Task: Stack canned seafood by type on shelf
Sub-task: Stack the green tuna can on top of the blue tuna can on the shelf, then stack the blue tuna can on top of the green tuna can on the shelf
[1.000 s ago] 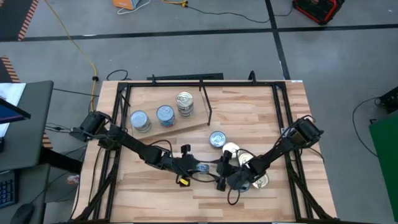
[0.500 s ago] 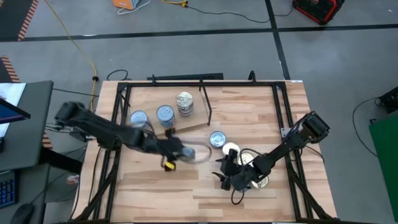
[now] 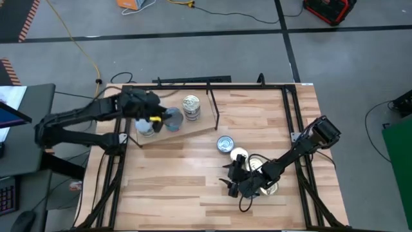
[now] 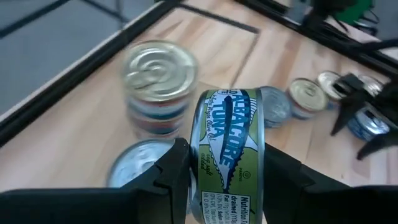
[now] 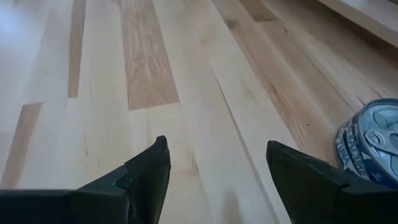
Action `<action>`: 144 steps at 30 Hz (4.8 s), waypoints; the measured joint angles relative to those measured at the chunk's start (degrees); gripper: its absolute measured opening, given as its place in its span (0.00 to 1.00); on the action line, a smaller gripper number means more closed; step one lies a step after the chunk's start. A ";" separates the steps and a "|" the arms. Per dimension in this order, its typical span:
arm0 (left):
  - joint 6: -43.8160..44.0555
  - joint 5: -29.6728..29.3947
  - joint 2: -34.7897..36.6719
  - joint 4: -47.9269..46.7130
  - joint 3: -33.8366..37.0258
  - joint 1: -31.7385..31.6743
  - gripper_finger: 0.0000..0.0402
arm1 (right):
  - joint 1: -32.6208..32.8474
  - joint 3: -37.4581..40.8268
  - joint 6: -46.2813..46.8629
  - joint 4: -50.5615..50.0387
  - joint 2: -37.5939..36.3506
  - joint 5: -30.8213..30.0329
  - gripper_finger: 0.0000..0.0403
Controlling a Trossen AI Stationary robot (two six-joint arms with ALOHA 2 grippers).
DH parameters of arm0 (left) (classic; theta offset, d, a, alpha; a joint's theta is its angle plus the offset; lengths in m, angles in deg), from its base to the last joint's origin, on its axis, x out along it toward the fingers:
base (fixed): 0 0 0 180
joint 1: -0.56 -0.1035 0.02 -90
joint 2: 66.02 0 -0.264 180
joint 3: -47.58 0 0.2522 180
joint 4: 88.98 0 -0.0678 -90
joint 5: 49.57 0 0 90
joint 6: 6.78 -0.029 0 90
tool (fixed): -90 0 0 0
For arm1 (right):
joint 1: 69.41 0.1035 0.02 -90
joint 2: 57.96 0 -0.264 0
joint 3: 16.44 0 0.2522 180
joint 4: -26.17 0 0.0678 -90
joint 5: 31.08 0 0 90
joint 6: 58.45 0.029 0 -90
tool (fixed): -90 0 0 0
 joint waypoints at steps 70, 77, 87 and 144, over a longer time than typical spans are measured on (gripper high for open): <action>-20.50 18.06 -1.55 1.79 0.11 -13.72 0.62 | 0.80 0.13 -0.45 1.02 0.00 -0.50 0.72; -12.88 -3.00 7.20 11.71 11.20 9.99 0.62 | 0.69 2.03 -0.31 4.28 0.02 -0.98 0.72; -7.90 -19.57 3.18 21.89 19.21 36.72 0.62 | -0.10 2.10 -1.49 6.69 0.02 -1.64 0.72; -1.43 -33.25 -41.55 65.65 19.30 49.48 0.62 | -16.68 -7.46 -3.74 -27.13 -2.41 1.35 0.72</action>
